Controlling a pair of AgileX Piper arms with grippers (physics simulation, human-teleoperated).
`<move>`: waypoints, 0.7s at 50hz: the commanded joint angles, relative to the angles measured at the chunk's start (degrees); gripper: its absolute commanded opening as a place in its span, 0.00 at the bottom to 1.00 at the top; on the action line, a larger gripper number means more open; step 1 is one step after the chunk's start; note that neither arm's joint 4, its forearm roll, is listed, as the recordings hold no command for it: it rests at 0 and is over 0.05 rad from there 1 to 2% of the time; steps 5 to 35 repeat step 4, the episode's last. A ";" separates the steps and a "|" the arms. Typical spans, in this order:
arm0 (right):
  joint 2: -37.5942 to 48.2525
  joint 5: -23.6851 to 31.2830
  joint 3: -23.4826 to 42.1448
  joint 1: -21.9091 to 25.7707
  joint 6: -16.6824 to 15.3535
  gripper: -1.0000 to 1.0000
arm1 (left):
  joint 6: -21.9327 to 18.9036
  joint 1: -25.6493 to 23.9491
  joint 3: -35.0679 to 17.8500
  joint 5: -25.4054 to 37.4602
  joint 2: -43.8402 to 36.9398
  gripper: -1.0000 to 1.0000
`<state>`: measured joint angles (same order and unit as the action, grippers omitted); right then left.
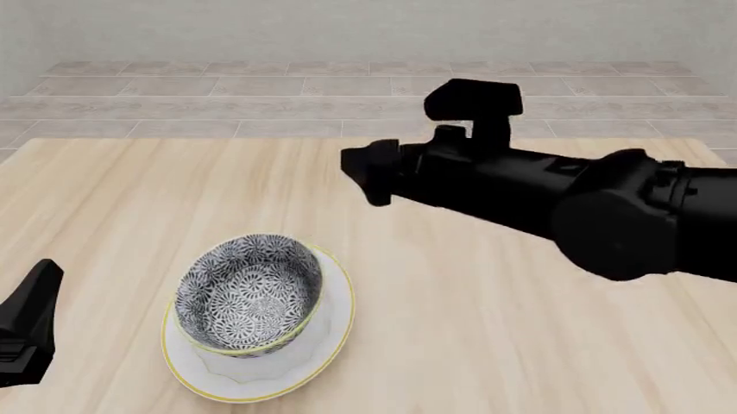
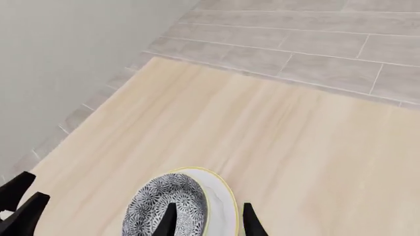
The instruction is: Put the bowl on the plate.
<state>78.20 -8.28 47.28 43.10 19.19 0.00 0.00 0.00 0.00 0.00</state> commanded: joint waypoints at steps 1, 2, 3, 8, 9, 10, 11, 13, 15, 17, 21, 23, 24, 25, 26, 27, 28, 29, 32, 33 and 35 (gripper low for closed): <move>-10.17 3.48 -1.23 -2.88 -2.88 1.00 | 0.00 0.00 0.00 0.00 0.00 1.00; -11.25 3.89 -1.36 -3.16 -3.17 1.00 | 0.00 0.00 0.00 0.00 0.00 1.00; -12.00 4.23 -1.43 -3.36 -3.50 1.00 | 0.00 0.00 0.00 0.00 0.00 1.00; -12.76 4.54 -1.53 -3.50 -3.76 1.00 | 0.00 0.00 0.00 0.00 0.00 1.00; -12.76 4.54 -1.53 -3.50 -3.76 1.00 | 0.00 0.00 0.00 0.00 0.00 1.00; -12.76 4.54 -1.53 -3.50 -3.76 1.00 | 0.00 0.00 0.00 0.00 0.00 1.00; -12.76 4.54 -1.53 -3.50 -3.76 1.00 | 0.00 0.00 0.00 0.00 0.00 1.00; -12.76 4.54 -1.53 -3.50 -3.76 1.00 | 0.00 0.00 0.00 0.00 0.00 1.00; -12.76 4.54 -1.53 -3.50 -3.76 1.00 | 0.00 0.00 0.00 0.00 0.00 1.00; -12.76 4.54 -1.53 -3.50 -3.76 1.00 | 0.00 0.00 0.00 0.00 0.00 1.00; -12.76 4.54 -1.53 -3.50 -3.76 1.00 | 0.00 0.00 0.00 0.00 0.00 1.00; -12.76 4.54 -1.53 -3.50 -3.76 1.00 | 0.00 0.00 0.00 0.00 0.00 1.00; -12.76 4.54 -1.53 -3.50 -3.76 1.00 | 0.00 0.00 0.00 0.00 0.00 1.00; -12.76 4.54 -1.53 -3.50 -3.76 1.00 | 0.00 0.00 0.00 0.00 0.00 1.00; -12.76 4.54 -1.53 -3.50 -3.76 1.00 | 0.00 0.00 0.00 0.00 0.00 1.00; -12.76 4.54 -1.53 -3.50 -3.76 1.00 | 0.00 0.00 0.00 0.00 0.00 1.00; -12.76 4.54 -1.53 -3.50 -3.76 1.00 | 0.00 0.00 0.00 0.00 0.00 1.00; -12.76 4.54 -1.53 -3.50 -3.76 1.00 | 0.00 0.00 0.00 0.00 0.00 1.00; -12.76 4.54 -1.53 -3.50 -3.76 1.00 | 0.00 0.00 0.00 0.00 0.00 1.00; -12.76 4.54 -1.53 -3.50 -3.76 1.00 | 0.00 0.00 0.00 0.00 0.00 1.00; -12.76 4.54 -1.53 -3.50 -3.76 1.00 | 0.00 0.00 0.00 0.00 0.00 1.00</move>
